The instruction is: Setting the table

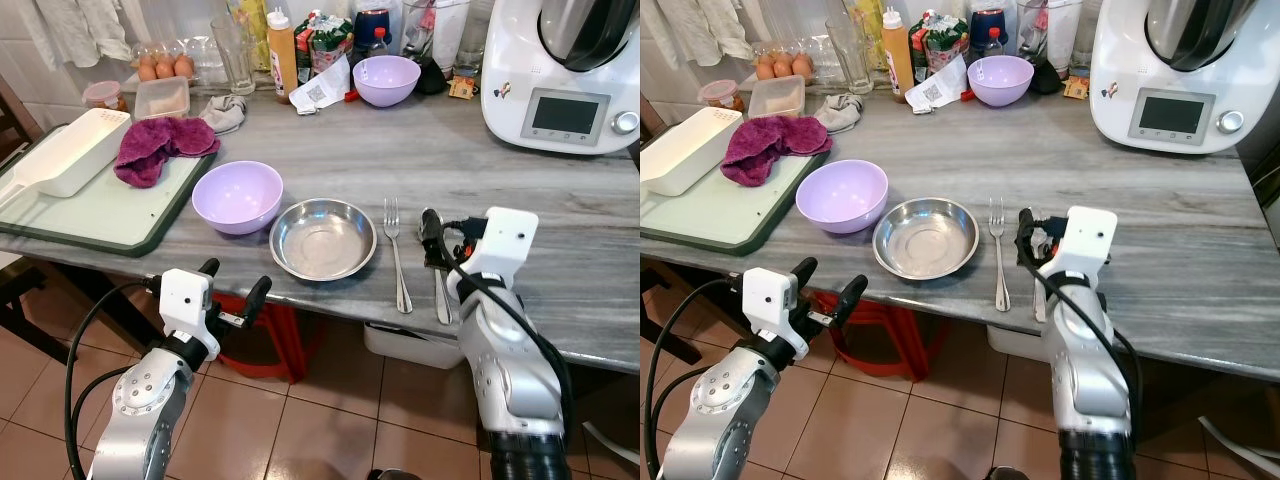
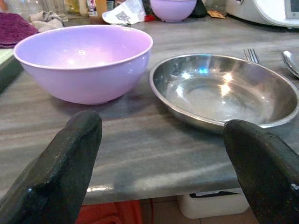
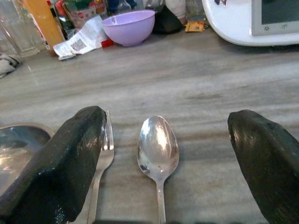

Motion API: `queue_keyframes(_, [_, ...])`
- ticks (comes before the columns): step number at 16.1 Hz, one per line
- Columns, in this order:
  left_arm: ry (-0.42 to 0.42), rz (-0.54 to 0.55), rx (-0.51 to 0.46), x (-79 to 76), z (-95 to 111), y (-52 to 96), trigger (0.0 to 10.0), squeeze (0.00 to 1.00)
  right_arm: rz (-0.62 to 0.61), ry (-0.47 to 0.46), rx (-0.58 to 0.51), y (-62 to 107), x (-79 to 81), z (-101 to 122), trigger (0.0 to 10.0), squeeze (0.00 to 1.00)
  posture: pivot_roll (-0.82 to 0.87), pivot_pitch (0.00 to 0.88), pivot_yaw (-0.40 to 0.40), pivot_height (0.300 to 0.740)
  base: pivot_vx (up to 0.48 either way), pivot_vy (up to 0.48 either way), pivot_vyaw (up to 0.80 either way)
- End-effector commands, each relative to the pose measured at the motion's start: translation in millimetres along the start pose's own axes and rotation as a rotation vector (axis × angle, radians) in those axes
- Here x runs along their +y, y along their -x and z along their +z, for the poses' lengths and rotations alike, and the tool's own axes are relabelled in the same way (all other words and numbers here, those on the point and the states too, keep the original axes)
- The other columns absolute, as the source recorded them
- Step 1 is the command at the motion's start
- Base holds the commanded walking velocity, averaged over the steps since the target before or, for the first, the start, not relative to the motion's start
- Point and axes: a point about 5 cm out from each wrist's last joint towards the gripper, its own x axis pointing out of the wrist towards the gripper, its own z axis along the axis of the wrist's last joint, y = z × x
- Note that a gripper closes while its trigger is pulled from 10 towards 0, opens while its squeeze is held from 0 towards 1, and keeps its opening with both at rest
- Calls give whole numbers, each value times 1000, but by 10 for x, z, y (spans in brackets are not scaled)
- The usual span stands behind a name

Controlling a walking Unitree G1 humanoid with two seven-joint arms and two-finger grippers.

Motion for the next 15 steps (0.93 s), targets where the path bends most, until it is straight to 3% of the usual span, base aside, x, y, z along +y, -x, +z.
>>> queue_keyframes(1, [-12, 23, 8, 47, 5, 3, 10000, 0, 18, 4, -39, 27, 41, 67, 10000, 1000, -167, 108, 75, 740, 0, 0, 0])
queue_keyframes(5, [-28, 119, 7, 105, 27, -28, 10000, 0, 17, 24, -41, 111, -42, 29, 10000, 1000, -171, 107, 77, 740, 0, 0, 0])
queue_keyframes(6, [-28, 148, 16, 121, 23, -35, 10000, 0, 18, 29, -37, 141, -59, 10, 10000, 796, -170, 107, 76, 740, 0, 0, 0])
queue_keyframes(7, [-30, 164, 22, 129, 19, -40, 10000, 0, 21, 29, -32, 165, -67, -5, 10000, 0, -171, 105, 76, 740, 0, 0, 0])
queue_keyframes(15, [-40, 193, 21, 105, 18, -105, 10000, 0, 34, 32, -28, 154, -55, -10, 10000, 0, -179, 86, 70, 740, 0, 0, -696])
